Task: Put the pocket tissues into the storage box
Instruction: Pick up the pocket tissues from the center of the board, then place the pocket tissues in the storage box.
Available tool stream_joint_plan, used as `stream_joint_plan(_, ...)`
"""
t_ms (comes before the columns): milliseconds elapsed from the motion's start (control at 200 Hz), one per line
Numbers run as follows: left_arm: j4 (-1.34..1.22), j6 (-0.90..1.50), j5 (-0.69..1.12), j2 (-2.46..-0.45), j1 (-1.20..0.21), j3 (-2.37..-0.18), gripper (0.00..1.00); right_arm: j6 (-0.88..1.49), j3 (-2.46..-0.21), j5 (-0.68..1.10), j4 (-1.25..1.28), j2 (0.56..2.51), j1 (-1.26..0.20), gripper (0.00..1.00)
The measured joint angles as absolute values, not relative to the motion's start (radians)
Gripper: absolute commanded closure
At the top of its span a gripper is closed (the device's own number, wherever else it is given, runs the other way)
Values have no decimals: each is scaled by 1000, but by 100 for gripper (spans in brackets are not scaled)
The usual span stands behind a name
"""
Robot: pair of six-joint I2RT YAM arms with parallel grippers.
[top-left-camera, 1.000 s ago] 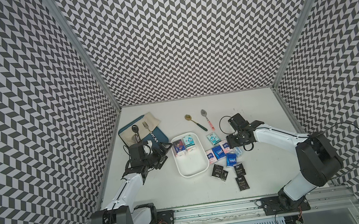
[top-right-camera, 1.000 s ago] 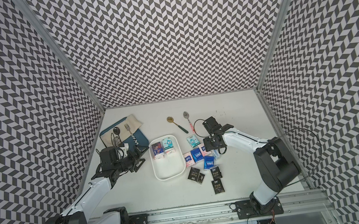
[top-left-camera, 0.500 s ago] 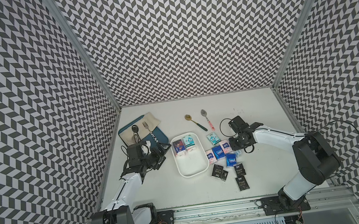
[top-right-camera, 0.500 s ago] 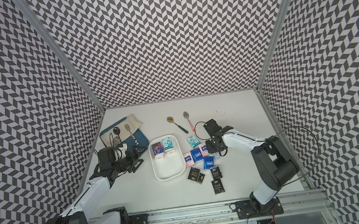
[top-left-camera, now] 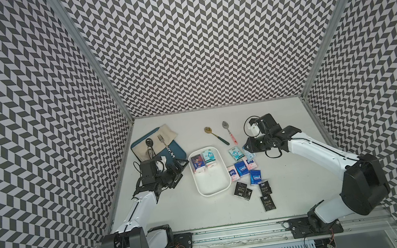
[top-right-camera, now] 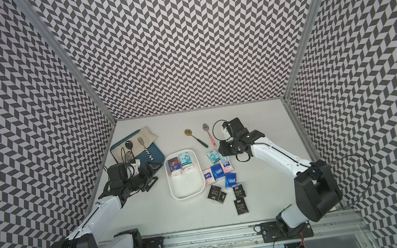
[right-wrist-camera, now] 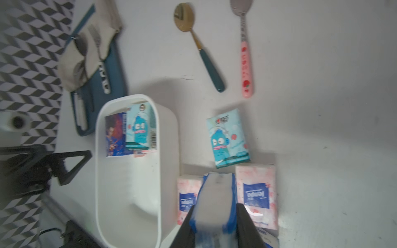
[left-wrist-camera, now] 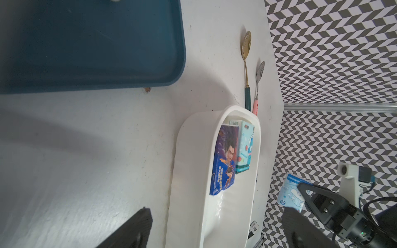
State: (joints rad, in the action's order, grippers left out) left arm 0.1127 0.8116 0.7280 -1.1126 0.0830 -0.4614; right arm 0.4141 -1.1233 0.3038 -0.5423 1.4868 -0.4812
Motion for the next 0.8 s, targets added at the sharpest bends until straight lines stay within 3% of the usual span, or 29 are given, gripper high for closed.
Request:
stream_joint_plan(446, 142, 804, 728, -1102, 88, -462, 0, 712, -1070, 547, -154, 1599, -783, 72)
stream_joint_plan(796, 142, 814, 734, -1056, 88, -453, 0, 865, -1073, 555, -17, 1773, -803, 72)
